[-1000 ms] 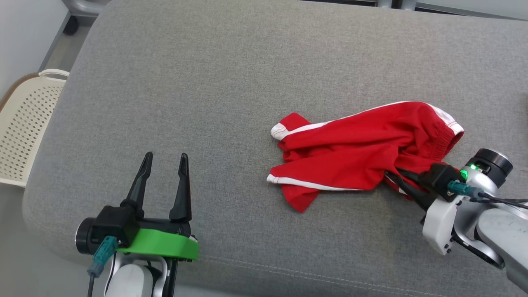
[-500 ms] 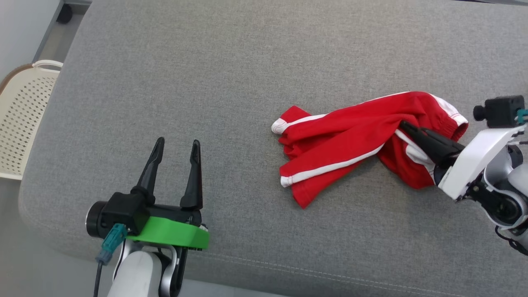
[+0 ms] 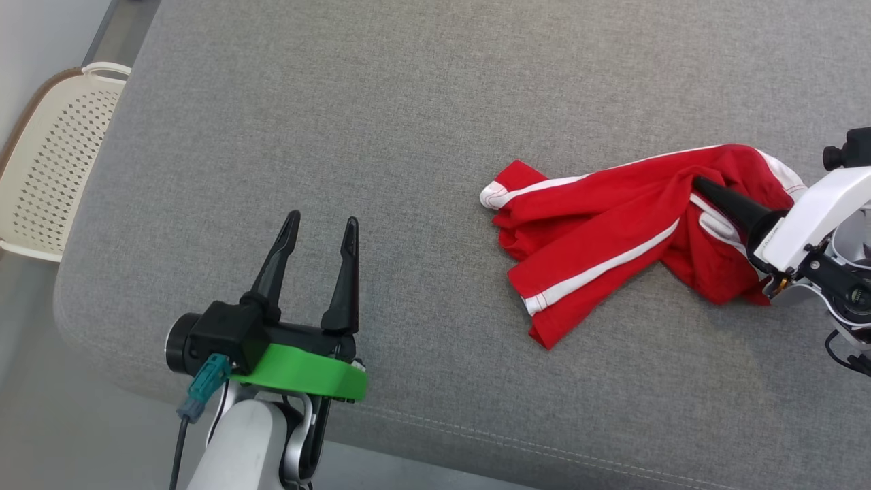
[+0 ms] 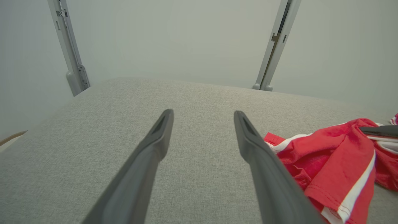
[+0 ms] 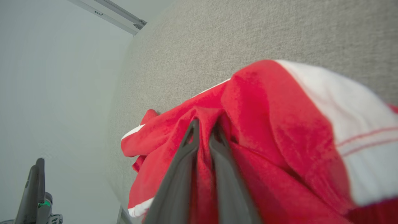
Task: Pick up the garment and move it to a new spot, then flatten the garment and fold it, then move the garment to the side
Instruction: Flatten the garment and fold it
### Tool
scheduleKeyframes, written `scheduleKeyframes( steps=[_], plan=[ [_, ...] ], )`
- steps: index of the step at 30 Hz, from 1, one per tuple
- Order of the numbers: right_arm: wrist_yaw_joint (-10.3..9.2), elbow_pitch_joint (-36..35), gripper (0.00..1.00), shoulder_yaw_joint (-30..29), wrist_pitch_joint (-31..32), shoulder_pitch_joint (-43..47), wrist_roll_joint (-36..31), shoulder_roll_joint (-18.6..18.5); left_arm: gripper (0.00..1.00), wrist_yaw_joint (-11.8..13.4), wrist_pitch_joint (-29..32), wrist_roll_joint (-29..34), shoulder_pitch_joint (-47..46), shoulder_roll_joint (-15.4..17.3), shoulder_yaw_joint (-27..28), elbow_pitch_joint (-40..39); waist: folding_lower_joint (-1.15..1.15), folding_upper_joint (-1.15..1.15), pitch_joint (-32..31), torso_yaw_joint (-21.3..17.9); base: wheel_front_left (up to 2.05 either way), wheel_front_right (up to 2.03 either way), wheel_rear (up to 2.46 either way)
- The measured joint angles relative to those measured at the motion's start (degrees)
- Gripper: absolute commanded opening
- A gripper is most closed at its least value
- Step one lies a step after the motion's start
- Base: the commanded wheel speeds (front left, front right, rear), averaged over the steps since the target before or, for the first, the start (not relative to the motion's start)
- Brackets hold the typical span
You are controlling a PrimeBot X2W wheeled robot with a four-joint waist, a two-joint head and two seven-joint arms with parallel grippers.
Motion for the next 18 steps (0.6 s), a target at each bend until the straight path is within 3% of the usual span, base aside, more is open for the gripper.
scheduleKeyframes(
  steps=[10,18],
  plan=[
    [0.0,-6.9,1.0,-1.0,-4.4,3.8,-3.4,-2.1,1.0,-0.2,0.0,1.8,0.4,0.0,1.6,1.3,0.0,0.0,-1.4,-2.5,0.0,0.0,0.0],
    [0.01,-12.6,1.0,-2.9,-18.8,10.3,-8.2,-3.5,1.0,-0.6,0.0,4.0,2.1,0.0,5.1,2.0,-0.01,0.0,-4.2,-5.6,0.0,0.0,0.0]
  ],
)
